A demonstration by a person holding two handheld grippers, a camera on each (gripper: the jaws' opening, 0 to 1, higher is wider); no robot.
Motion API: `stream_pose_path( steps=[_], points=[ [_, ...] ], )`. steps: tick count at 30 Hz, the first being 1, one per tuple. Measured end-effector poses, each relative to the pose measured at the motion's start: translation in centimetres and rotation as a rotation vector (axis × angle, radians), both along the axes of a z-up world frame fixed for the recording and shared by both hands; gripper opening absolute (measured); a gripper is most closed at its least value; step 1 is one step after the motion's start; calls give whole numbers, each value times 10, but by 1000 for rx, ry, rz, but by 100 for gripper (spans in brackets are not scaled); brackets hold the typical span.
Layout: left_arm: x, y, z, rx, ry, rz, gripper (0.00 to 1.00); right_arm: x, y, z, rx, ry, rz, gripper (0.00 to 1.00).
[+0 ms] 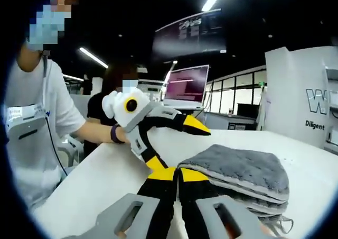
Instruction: Open the folded towel by lifting each exposed corner and separating the folded layers until the towel lies flat within the target outline without major curled edges
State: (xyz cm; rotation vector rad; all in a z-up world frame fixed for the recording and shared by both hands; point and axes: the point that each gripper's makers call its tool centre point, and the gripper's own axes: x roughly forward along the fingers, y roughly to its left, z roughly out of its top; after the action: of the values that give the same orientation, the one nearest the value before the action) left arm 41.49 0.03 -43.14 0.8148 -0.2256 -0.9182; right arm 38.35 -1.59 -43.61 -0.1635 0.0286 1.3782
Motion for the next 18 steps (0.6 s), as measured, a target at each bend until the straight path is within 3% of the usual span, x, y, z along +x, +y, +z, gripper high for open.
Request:
stream_pose_path(
  steps=[9,18],
  points=[
    [-10,-10,-5,72,-71,-25,40,-3,2,0,0,4,11,0],
    [-23,-22,-5,162,-202,-56,30,-6,3,1,5,8,22,0]
  ],
)
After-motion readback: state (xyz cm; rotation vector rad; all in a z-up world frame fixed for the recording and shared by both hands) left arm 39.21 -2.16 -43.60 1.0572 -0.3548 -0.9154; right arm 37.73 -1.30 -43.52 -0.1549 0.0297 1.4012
